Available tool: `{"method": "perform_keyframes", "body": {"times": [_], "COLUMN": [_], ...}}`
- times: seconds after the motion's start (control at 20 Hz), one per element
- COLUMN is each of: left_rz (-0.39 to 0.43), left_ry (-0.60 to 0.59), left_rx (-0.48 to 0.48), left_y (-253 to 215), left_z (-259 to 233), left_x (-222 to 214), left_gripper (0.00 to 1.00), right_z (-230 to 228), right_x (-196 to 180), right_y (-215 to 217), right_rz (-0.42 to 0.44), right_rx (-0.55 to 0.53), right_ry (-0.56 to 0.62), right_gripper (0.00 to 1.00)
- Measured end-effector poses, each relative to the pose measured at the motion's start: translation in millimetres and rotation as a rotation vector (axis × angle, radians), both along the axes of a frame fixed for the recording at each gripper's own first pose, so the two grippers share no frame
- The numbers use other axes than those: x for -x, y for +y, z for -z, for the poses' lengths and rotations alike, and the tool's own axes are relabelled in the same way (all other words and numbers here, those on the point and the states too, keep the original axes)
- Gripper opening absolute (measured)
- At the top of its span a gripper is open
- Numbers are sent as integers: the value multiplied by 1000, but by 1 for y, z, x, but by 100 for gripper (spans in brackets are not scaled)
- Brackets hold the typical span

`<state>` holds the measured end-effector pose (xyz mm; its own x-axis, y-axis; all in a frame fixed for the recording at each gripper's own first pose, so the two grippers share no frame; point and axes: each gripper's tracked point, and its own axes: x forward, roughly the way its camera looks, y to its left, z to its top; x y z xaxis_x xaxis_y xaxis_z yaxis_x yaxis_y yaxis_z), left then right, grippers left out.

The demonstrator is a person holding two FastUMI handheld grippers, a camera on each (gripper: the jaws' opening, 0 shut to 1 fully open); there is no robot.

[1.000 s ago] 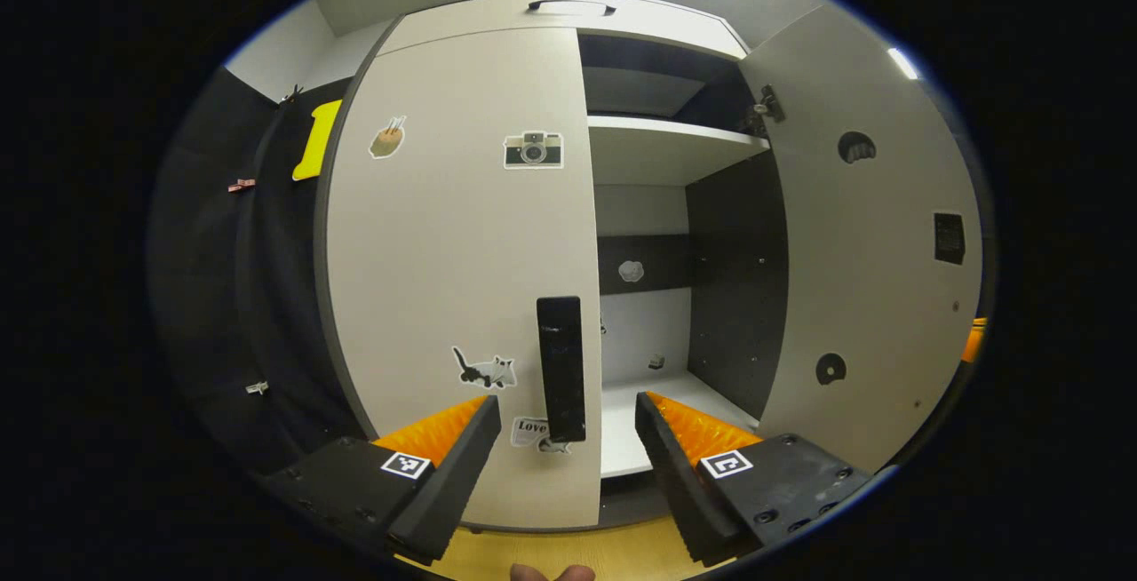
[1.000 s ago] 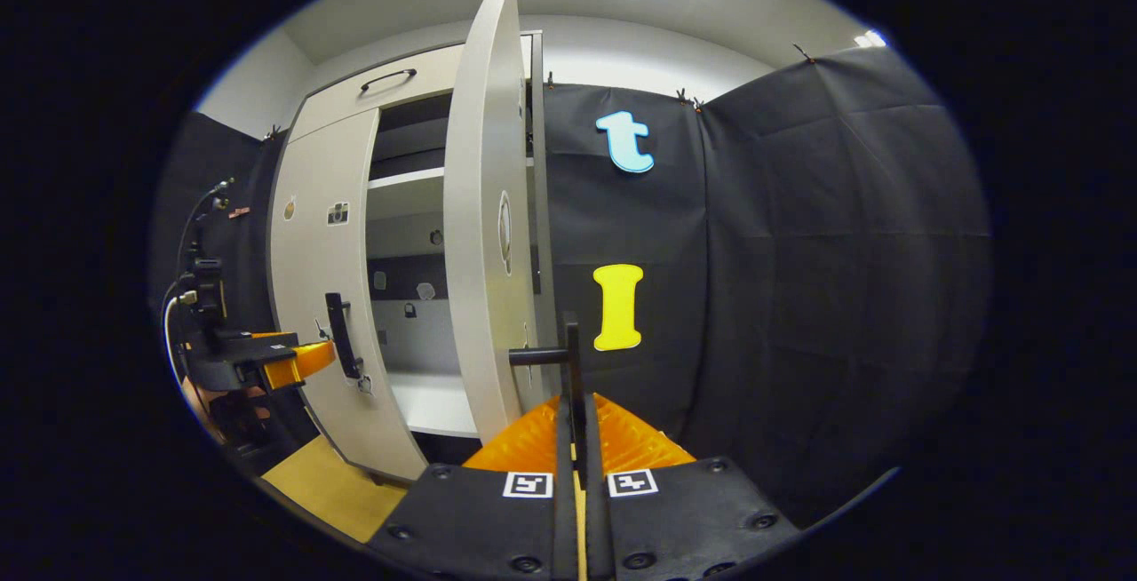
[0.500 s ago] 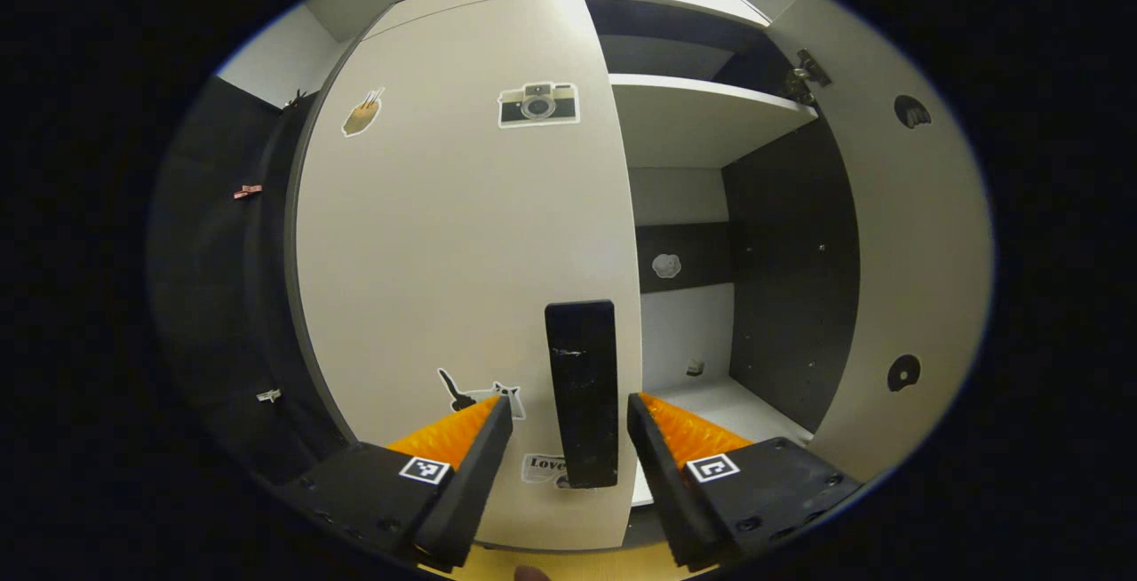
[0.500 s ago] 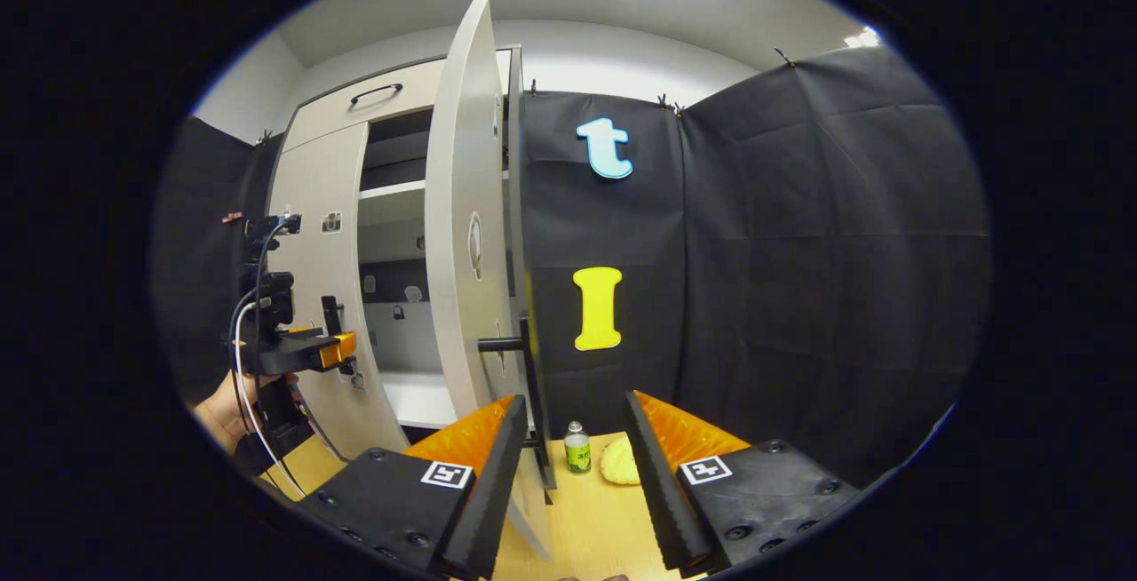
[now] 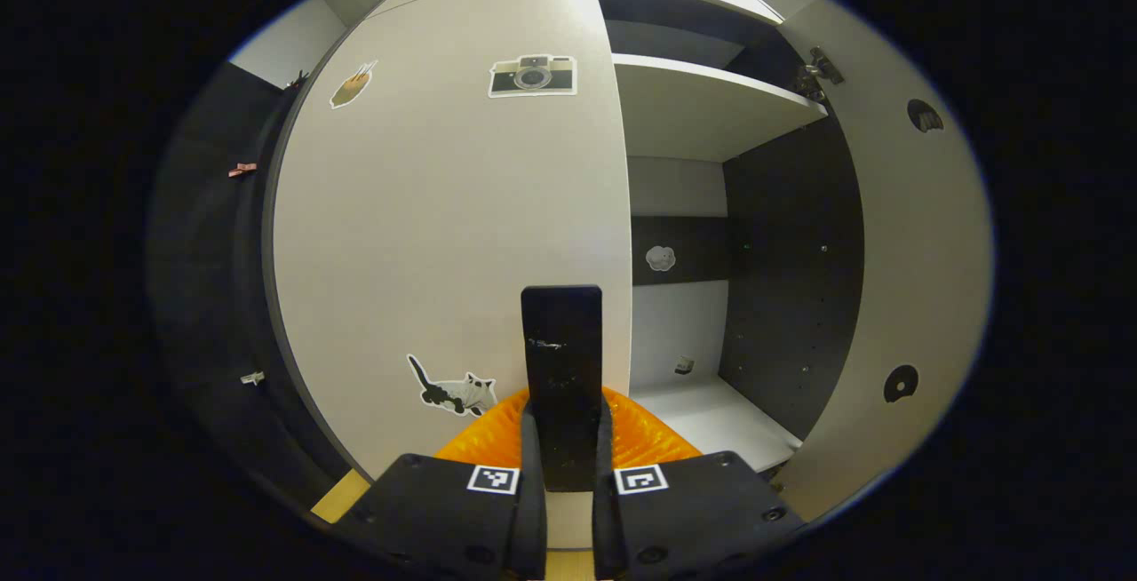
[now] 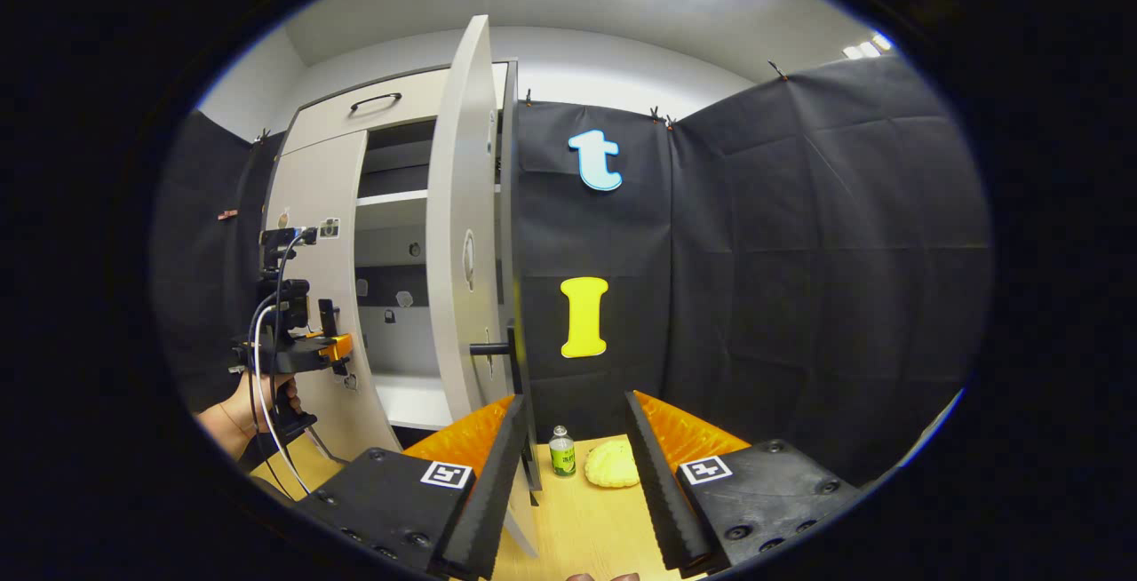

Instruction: Open the right door of the double-door shoe cabinet with the right hand, and open the left door with the left hand.

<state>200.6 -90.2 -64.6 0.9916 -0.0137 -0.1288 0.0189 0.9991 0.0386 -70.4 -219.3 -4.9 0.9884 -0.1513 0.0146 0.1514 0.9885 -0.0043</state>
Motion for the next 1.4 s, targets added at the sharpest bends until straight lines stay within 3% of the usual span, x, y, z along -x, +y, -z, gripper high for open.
{"method": "perform_keyframes", "body": {"times": [0.1,0.3,0.75,1.4], "left_rz": [11,56,106,91], "left_ry": [-3,-13,20,31], "left_rx": [-9,15,42,57], "left_y": [2,15,70,154], "left_z": [-2,-9,-4,-11], "left_x": [9,50,132,184], "left_gripper": [19,18,18,17], "right_z": [-9,-14,-9,0], "right_x": [1,7,6,9], "right_y": [8,34,81,149], "right_rz": [-12,-45,-60,-107], "right_rx": [24,42,11,-12], "right_ry": [-11,-19,-8,-8], "right_gripper": [71,74,97,98]}}
